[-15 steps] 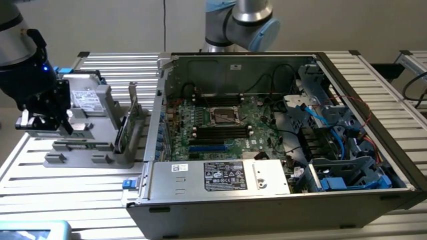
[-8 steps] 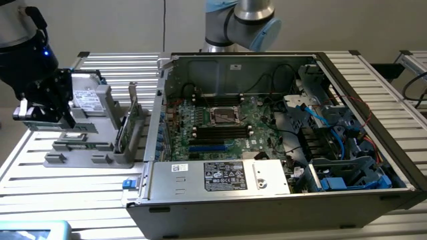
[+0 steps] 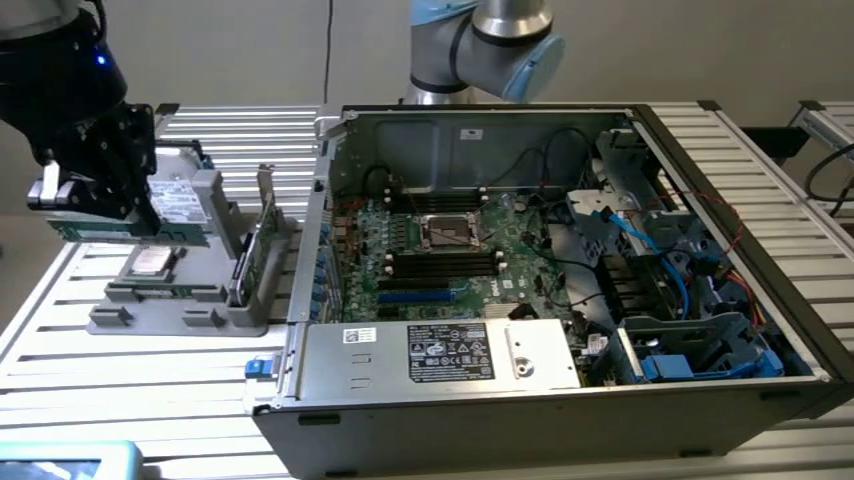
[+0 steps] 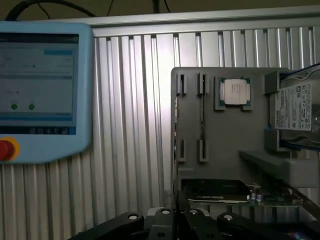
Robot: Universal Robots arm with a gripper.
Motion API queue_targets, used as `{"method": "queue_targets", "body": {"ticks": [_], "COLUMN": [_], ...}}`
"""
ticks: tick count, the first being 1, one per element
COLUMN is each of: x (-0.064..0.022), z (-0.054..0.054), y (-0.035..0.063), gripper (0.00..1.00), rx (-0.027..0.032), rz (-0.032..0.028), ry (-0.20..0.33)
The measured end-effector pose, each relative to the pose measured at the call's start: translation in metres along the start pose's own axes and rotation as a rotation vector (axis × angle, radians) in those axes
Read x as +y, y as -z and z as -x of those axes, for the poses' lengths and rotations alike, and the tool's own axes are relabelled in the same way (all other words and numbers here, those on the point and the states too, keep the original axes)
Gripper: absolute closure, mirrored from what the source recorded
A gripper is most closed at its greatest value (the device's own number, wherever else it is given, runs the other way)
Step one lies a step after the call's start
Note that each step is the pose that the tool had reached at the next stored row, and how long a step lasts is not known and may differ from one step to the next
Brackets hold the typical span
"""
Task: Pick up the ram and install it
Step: 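Pick up the ram and move it above insertion slot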
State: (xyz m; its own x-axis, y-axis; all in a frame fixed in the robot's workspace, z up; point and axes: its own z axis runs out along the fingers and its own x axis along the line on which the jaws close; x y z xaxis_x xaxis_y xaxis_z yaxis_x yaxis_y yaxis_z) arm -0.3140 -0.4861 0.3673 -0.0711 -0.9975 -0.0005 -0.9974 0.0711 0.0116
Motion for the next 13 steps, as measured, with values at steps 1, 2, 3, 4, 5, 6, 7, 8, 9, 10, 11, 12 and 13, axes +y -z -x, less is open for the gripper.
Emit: {"method": "queue_targets", "body": {"ticks": [1,2,3,4,5,6,7,8,9,10,11,12,13], "x": [-0.0033,-0.0070,-0.0107,-0.0144,-0.0182,-0.0221,-0.0261,-0.0303,-0.0346,-0.0391,-0.0436,-0.0483,-0.0528], "z": [0.000,0.000,0.000,0.000,0.000,0.000,0.000,0.000,0.001,0.001,0.001,0.002,0.002], "y": [0.0042,0.0086,0.0125,0.0161,0.0193,0.0221,0.0245,0.0266,0.0283,0.0298,0.0313,0.0328,0.0343], "gripper": [0.87,0.87,0.87,0.87,0.87,0.87,0.87,0.87,0.87,0.87,0.87,0.87,0.87], "rx": [-0.0002,-0.0001,0.0000,0.0000,0.0001,0.0000,0.0000,0.0002,0.0003,0.0002,0.0002,0.0002,0.0002], "rz": [0.0002,0.0007,0.0016,0.0021,0.0027,0.0031,0.0035,0.0039,0.0042,0.0043,0.0045,0.0046,0.0048], "ry": [0.000,0.000,0.000,0.000,0.000,0.000,0.000,0.000,0.001,0.001,0.001,0.001,0.001]}}
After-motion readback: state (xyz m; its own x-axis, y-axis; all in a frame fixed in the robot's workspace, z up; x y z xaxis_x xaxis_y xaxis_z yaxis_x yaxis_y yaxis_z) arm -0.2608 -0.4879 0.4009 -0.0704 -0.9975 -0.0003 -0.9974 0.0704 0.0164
